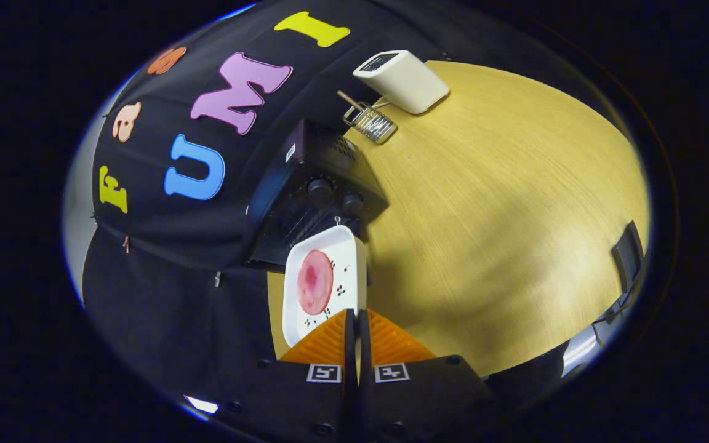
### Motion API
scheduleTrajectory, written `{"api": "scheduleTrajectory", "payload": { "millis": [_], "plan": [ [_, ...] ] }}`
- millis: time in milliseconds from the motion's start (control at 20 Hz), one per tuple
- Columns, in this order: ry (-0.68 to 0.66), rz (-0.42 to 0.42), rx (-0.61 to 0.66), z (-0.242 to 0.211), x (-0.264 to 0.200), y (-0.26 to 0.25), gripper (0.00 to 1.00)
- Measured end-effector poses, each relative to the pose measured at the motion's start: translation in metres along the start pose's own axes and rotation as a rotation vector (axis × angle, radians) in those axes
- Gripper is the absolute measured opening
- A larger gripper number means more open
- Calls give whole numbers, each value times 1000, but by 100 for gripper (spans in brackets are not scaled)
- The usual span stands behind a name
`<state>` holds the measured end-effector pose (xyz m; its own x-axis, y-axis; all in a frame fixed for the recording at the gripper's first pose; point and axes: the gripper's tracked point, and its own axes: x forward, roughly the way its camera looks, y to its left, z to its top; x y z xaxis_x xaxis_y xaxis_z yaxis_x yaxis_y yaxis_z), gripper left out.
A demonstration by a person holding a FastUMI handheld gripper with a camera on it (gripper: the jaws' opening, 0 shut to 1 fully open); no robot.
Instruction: Open the toaster oven, put the food inside, and close the toaster oven door.
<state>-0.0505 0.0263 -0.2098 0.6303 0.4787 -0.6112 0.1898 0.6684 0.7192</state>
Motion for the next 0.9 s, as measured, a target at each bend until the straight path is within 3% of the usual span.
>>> {"api": "scheduleTrajectory", "payload": {
  "millis": [300, 900],
  "plan": [
    [29, 5, -8, -22, 44, 32, 5],
    [-50, -35, 71, -7, 141, 63, 5]
  ]
}}
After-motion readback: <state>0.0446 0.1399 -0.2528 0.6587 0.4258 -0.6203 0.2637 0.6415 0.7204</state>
